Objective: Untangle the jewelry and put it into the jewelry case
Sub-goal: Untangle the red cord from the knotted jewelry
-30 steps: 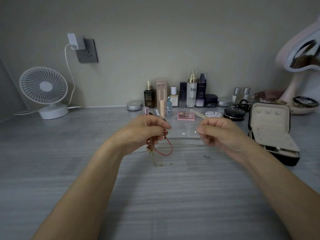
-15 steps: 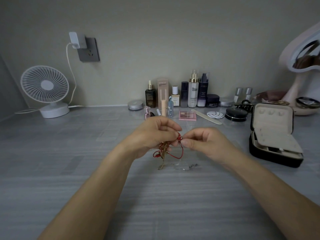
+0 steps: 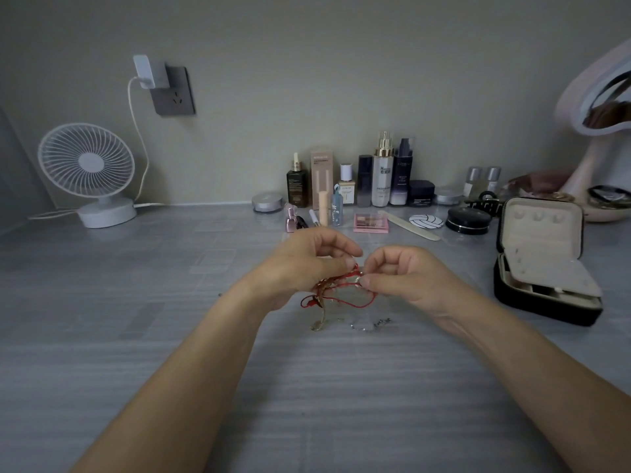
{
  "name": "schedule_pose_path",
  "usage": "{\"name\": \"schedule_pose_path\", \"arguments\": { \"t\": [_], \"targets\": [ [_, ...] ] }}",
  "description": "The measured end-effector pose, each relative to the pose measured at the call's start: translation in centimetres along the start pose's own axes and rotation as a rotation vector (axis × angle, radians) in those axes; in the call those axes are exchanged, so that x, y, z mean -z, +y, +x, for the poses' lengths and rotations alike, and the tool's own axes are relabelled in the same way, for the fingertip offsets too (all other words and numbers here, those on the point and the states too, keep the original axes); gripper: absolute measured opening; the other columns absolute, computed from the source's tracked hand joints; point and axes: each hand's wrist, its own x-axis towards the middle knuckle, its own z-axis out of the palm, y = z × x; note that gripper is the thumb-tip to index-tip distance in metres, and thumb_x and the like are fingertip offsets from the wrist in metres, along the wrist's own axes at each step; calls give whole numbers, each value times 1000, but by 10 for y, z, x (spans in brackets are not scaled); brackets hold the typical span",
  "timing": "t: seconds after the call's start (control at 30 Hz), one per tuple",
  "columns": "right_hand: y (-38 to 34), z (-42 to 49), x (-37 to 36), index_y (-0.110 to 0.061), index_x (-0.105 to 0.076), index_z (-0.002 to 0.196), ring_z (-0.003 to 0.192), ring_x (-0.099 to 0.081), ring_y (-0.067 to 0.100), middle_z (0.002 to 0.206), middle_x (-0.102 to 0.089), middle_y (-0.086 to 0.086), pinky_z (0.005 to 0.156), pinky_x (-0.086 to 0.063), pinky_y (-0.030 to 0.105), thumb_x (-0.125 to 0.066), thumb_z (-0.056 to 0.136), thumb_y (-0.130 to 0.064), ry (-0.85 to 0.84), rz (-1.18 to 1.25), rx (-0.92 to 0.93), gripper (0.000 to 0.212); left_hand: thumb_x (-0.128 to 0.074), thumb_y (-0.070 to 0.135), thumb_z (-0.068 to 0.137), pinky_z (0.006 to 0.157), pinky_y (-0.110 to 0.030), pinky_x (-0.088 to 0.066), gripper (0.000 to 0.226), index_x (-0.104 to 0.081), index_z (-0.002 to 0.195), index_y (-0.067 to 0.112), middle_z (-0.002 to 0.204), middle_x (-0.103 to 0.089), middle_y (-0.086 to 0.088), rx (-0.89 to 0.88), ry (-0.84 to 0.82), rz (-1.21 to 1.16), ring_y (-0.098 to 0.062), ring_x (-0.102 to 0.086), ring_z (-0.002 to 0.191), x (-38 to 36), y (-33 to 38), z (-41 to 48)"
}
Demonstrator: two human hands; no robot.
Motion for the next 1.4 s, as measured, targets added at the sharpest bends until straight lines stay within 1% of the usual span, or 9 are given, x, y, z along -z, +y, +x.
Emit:
{"name": "schedule_pose_path", "arguments": {
  "t": [0.13, 0.23, 0.4, 0.53, 0.9, 1.03, 1.17, 1.3, 1.4],
  "targets": [
    [2, 2, -1, -13, -67, 92, 72, -63, 8, 81, -69, 3, 73, -48, 17, -75, 57, -17, -62, 60, -66, 36, -61, 5, 86, 45, -12, -42, 15, -63, 88, 19, 74, -57, 5, -29, -10, -4, 1, -55, 53, 1, 0, 0],
    [3, 1, -1, -16, -70, 84, 74, -60, 8, 81, -69, 1, 73, -46, 18, -75, 51, -25, -43, 30, -72, 35, -62, 5, 86, 44, -17, -42, 16, -63, 87, 21, 72, -58, 7, -32, -18, 9, -2, -54, 54, 2, -1, 0],
    [0, 0, 0, -17, -69, 72, 56, -52, -1, 57, -63, -9, 58, -42, 10, -69, 70, -17, -44, 38, -33, 2, -61, 4, 86, 44, -17, -39, 16, -63, 89, 20, 68, -59, 9, -24, -10, 21, -2, -57, 53, 3, -1, 0],
    [-1, 0, 1, -17, -68, 72, 59, -55, -1, 60, -66, -9, 60, -44, 10, -72, 58, -22, -11, 25, -26, 15, -62, 4, 86, 44, -16, -39, 16, -63, 89, 20, 66, -60, 9, -13, -22, 32, -2, -57, 53, 5, -1, 0],
    [2, 1, 1, -18, -70, 72, 64, -53, 6, 65, -64, -6, 64, -44, 17, -68, 79, -12, 5, 9, -35, 9, -62, 2, 85, 49, -11, -42, 21, -58, 75, 20, 66, -57, 6, -75, 54, 156, 5, -53, 49, -7, -7, 4],
    [0, 2, 0, -17, -69, 73, 59, -54, 3, 61, -65, -9, 60, -45, 14, -66, 81, -12, 62, 9, -50, 10, -63, 12, 86, 53, -5, -39, 14, -59, 75, 20, 70, -57, 10, -132, 151, 289, 7, -51, 53, -11, -7, 6],
    [-1, 2, 0, -17, -68, 73, 57, -52, 3, 61, -63, -8, 59, -43, 14, -66, 82, -15, 127, 5, -58, 9, -66, 30, 82, 59, -16, -47, 12, -64, 76, 19, 72, -67, 5, -76, 105, 192, 0, -58, 62, -5, -1, 3],
    [-2, 1, 1, -15, -69, 74, 54, -51, 0, 63, -63, -5, 61, -42, 16, -65, 83, -14, 122, 9, -48, 9, -77, 14, 72, 73, -27, -54, 14, -64, 78, 17, 75, -67, -2, -73, 19, 215, -9, -63, 69, -11, -3, 2],
    [-3, 2, 2, -14, -69, 75, 55, -51, 2, 64, -63, -4, 58, -43, 13, -64, 83, -13, 141, 4, -36, 9, -69, 3, 79, 68, -16, -53, 12, -68, 81, 15, 72, -67, 5, -74, 45, 195, 1, -63, 62, -8, -2, 3]
  ]
}}
